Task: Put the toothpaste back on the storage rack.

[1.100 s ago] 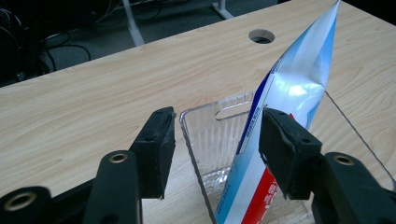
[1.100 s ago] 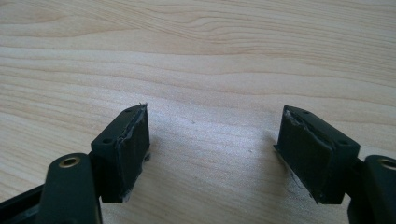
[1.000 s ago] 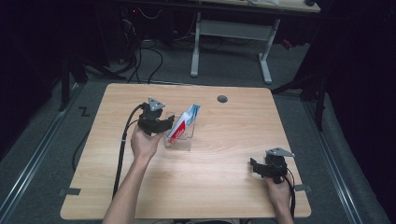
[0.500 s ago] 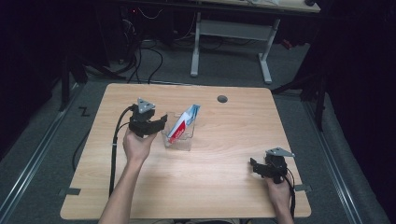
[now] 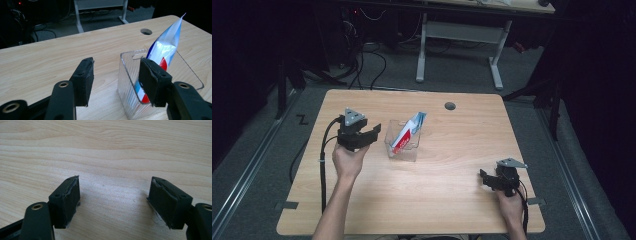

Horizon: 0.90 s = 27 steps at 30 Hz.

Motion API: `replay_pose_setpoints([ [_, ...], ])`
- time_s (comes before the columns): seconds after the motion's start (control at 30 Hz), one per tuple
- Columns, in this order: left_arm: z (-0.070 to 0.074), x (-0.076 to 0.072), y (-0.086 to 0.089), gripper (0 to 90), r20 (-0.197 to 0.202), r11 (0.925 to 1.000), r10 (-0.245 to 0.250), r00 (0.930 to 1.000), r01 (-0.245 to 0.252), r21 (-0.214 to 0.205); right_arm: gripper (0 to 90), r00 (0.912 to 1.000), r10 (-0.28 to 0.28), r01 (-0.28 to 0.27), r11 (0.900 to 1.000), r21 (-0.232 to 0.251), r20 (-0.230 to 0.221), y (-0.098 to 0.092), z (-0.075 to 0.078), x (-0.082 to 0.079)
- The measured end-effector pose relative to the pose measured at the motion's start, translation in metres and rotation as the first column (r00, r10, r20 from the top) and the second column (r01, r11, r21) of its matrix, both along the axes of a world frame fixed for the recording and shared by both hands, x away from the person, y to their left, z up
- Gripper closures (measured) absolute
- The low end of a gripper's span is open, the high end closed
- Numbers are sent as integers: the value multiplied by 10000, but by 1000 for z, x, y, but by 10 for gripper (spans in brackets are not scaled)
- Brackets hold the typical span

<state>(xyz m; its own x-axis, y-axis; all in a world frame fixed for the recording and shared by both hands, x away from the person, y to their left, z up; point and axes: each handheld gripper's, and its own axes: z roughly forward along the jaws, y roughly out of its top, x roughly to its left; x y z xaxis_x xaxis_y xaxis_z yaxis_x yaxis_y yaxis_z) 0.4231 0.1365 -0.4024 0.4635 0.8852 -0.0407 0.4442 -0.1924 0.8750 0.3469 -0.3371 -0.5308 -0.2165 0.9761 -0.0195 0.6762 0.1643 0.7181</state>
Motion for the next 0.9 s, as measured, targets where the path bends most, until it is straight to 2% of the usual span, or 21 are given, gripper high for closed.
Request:
replay_pose_setpoints([
  [0.23,0,-6,10,460,63,9998,144,9999,-143,-153,251,10000,13,-13,10000,-16,8,0,0,0],
  [0.4,-1,-11,15,459,103,9998,185,9998,-185,-47,251,10000,-1,1,10000,-5,3,0,0,0],
  [0.9,-2,-23,33,460,208,9988,432,9988,-428,-221,251,10000,-1,1,10000,-5,3,0,0,0],
])
